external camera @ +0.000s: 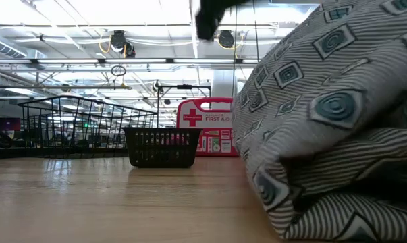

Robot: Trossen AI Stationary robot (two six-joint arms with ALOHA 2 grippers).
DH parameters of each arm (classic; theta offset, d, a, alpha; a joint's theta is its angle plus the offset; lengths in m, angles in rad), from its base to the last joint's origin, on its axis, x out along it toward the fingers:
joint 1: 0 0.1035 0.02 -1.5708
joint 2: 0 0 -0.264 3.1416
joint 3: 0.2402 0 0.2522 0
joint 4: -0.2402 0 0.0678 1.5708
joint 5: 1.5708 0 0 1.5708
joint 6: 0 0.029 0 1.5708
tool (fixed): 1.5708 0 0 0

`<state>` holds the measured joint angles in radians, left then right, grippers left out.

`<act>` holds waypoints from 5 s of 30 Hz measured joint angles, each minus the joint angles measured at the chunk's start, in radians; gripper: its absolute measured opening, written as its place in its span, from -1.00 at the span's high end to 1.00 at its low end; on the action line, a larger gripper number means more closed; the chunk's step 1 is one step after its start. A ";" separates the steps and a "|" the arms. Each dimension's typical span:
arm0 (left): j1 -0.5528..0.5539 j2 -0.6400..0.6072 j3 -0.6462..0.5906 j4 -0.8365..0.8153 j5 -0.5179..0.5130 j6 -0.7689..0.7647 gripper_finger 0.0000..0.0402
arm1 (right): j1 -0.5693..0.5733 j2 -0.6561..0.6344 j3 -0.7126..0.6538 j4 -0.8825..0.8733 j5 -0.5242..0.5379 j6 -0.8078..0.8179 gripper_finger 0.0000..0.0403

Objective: Pick & Place Medicine items
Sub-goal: Put the blue patient gown into the wire basket

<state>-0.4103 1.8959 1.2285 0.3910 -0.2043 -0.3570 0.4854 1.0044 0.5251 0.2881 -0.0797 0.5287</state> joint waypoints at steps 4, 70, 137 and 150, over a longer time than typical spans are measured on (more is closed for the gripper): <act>-0.001 0.132 0.019 0.122 0.029 -0.030 0.28 | 0.000 -0.005 0.000 -0.001 0.046 -0.022 -0.37; 0.002 0.372 0.106 -0.312 0.634 -0.044 0.28 | -0.307 -0.115 -0.032 -0.548 -0.104 0.115 -0.30; 0.003 0.343 0.098 -0.247 0.559 -0.026 0.28 | -0.187 0.549 -0.124 0.784 -0.463 0.413 0.98; -0.003 0.068 0.090 -0.619 0.246 -0.053 0.28 | -0.115 0.186 -0.124 0.396 -0.318 0.227 0.99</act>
<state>-0.4129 1.9643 1.3186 -0.2277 0.0414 -0.4105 0.3707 1.1906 0.4011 0.6844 -0.3976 0.7553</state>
